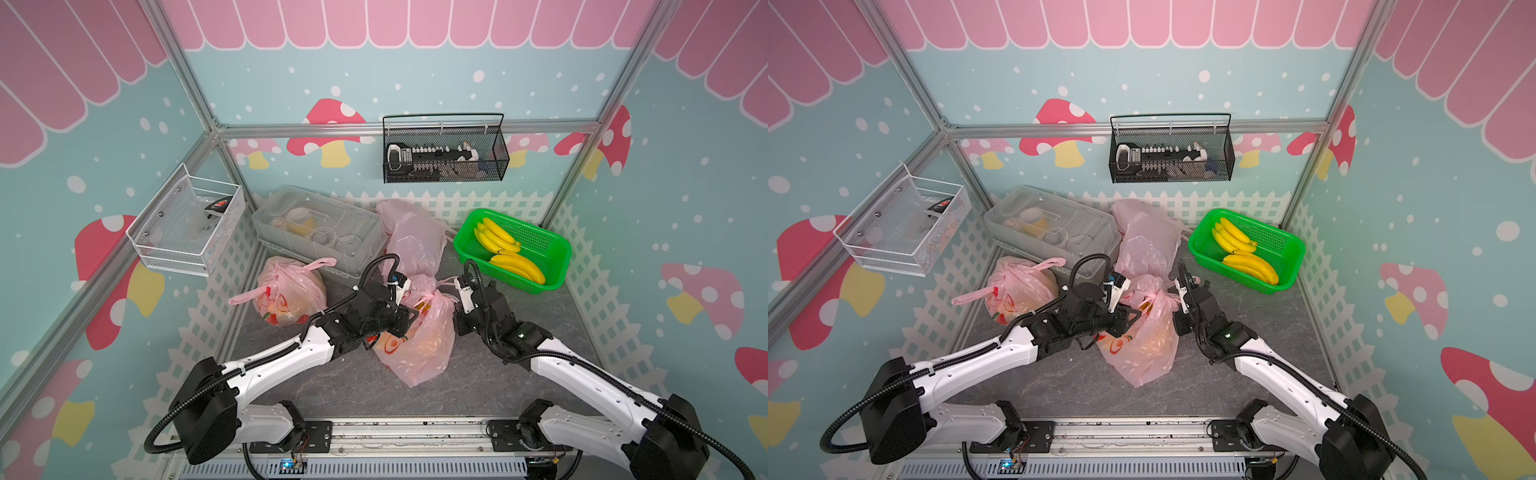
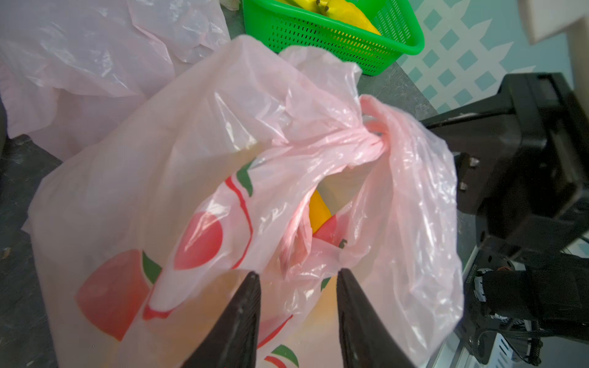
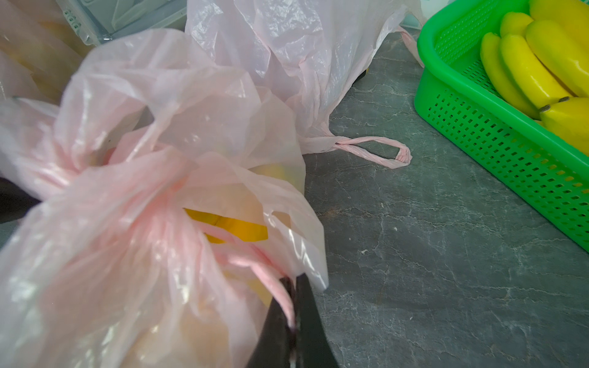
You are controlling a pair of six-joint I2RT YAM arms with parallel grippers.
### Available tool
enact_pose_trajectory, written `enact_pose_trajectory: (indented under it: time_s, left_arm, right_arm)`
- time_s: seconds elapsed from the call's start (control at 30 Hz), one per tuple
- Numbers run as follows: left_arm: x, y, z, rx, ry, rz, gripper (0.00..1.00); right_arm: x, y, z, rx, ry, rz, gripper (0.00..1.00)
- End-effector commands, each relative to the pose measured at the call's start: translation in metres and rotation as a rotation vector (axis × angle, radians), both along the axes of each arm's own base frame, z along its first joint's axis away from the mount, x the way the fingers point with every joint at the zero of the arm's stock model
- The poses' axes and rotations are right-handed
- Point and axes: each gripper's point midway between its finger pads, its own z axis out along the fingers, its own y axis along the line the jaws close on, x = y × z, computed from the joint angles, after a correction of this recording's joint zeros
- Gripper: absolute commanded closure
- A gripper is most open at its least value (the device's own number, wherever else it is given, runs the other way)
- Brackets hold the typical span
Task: Place the banana into a plastic bag & tie a knot
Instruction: Tie the plastic bag at the center of the board.
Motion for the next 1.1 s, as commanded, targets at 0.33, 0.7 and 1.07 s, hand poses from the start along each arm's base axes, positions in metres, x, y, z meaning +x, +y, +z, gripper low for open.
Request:
enact_pose_trajectory:
  time_s: [0.33, 0.7, 1.07]
  left_arm:
    - [0.014, -0.010, -0.003, 0.006, 0.029, 0.035, 0.62]
    - [0.026, -0.017, -0.016, 0.025, 0.036, 0.054, 0.96]
    - [0.017, 0.073, -0.027, -0.009, 0.020, 0.304, 1.00]
  right_arm:
    - [-0.002, 0.014, 0.014, 0.030, -0.034, 0.044, 1.00]
    - [-0.004, 0.015, 0.012, 0.013, -0.036, 0.044, 1.00]
    - [-0.001, -0.018, 0.004, -0.077, -0.018, -0.066, 1.00]
